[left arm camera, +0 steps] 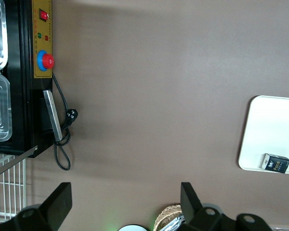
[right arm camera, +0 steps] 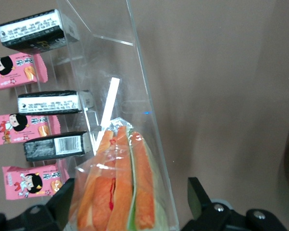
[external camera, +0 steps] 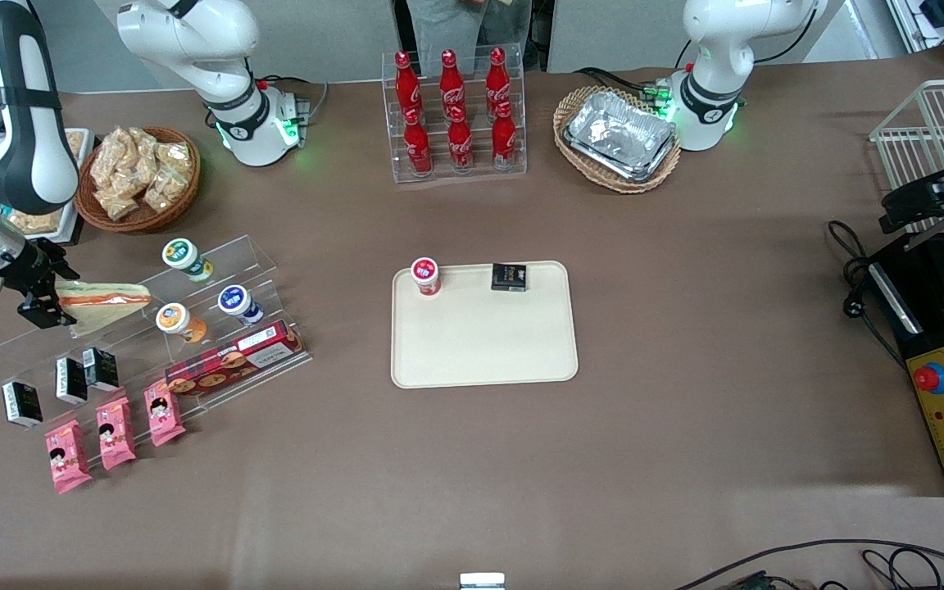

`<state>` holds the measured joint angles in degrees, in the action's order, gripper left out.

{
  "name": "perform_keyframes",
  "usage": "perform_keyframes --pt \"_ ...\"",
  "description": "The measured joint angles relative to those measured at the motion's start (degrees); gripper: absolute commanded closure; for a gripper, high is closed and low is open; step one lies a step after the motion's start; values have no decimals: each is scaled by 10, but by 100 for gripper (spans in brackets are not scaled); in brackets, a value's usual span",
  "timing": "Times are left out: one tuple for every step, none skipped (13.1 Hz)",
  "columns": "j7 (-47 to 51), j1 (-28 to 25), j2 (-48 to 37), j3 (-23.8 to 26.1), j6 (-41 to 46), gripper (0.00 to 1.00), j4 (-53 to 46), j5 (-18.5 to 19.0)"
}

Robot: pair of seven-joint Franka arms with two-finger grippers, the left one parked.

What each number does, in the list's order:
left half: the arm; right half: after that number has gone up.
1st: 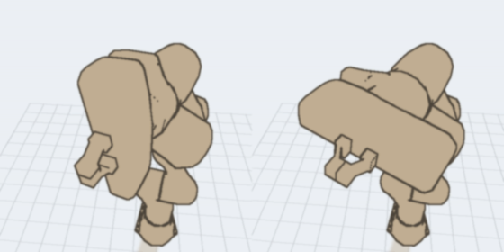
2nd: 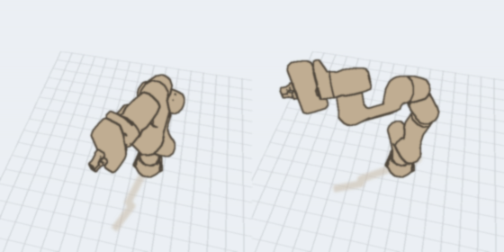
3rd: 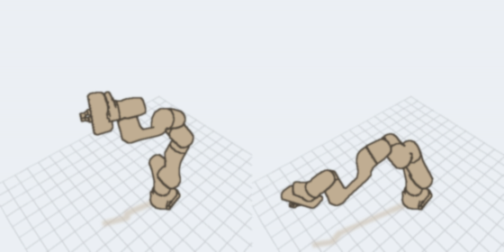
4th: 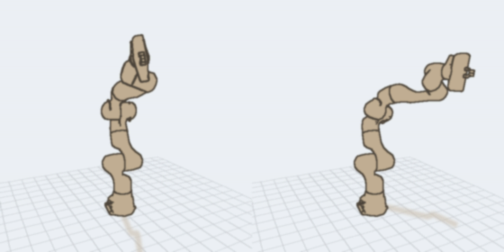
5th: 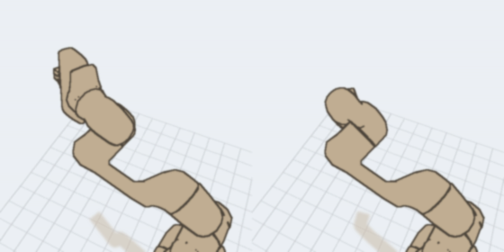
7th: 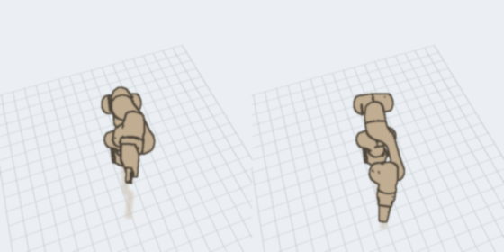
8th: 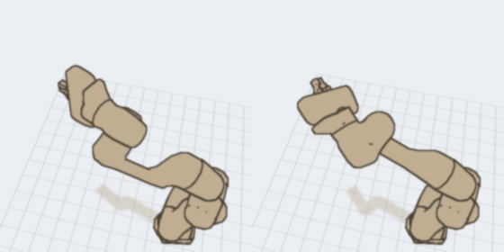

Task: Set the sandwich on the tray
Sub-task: 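Close the right gripper on the bagged sandwich's top edge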

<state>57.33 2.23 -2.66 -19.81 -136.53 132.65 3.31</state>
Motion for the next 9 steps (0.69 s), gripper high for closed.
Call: perform_keyframes --pt "0 0 2 1 0 0 0 0" --pt "0 0 3 2 0 0 1 0" --pt "1 0 3 2 0 0 1 0" --pt "1 0 4 3 0 0 1 0" --pt "2 -1 4 4 0 3 1 0" --pt "3 -1 4 4 0 6 2 0" --pt "4 -1 4 5 0 17 2 0" --pt "5 -2 4 5 0 26 2 0" --pt "5 -4 4 5 0 28 3 0"
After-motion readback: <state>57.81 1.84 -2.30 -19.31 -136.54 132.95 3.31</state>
